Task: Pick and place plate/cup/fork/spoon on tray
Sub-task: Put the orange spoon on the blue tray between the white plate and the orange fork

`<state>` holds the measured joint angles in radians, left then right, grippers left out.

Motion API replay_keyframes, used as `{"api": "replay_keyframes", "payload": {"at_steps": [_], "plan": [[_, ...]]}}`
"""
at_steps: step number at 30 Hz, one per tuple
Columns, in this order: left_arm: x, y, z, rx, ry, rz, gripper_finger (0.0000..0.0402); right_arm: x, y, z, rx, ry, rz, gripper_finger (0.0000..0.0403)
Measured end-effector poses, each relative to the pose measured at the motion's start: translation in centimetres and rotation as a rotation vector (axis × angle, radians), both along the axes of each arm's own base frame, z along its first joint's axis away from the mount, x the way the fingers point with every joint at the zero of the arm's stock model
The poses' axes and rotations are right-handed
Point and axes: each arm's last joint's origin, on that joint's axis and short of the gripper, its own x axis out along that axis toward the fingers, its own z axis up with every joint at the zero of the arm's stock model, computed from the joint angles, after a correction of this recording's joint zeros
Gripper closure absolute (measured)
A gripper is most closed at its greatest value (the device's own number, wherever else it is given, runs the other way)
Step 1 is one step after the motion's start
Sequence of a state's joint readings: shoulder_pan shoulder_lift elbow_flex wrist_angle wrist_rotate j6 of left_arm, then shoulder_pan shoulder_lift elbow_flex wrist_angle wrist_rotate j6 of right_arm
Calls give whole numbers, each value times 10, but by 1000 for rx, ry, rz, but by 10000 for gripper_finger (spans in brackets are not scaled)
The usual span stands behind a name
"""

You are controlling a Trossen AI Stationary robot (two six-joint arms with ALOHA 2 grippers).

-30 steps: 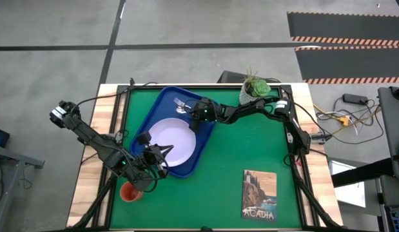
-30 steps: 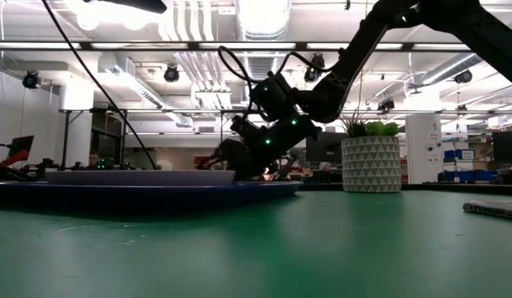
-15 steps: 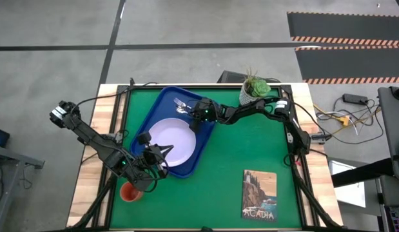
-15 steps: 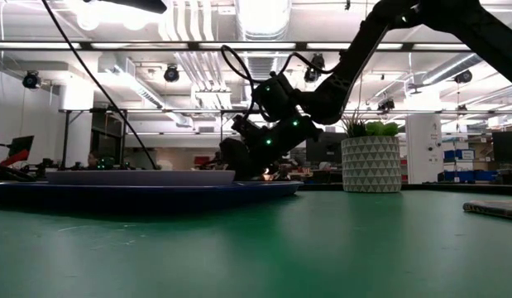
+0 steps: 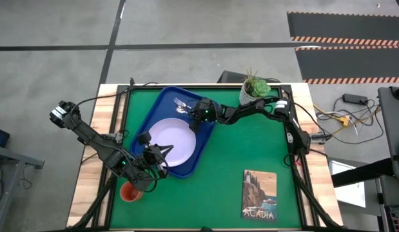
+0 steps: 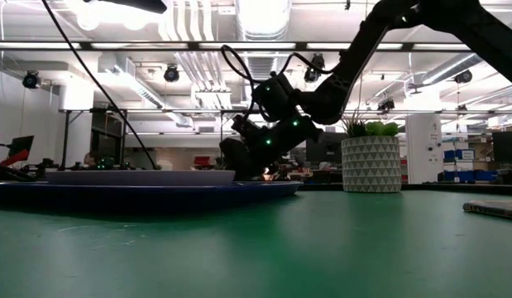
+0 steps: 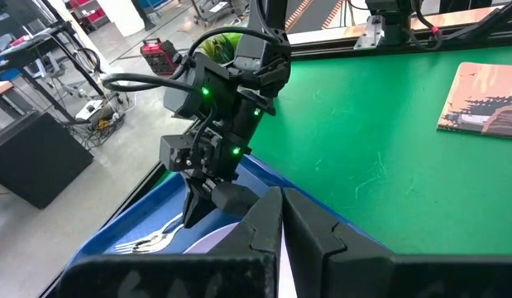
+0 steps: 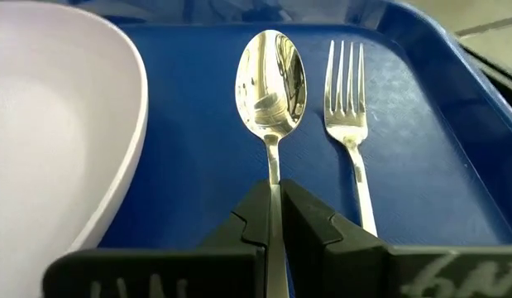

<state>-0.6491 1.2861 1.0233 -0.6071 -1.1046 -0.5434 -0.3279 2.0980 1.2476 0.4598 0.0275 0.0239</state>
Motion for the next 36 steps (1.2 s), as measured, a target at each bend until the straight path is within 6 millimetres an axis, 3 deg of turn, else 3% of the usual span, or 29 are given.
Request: {"api": "replay_keyframes", "payload": {"at_steps": [8,36], "plan": [[0,0,0,-1,-1,0,402,3,-1,-16,16,-3,-7,390],[0,0,0,-1,-1,1,402,1,0,-14,31,17,-12,386]]}}
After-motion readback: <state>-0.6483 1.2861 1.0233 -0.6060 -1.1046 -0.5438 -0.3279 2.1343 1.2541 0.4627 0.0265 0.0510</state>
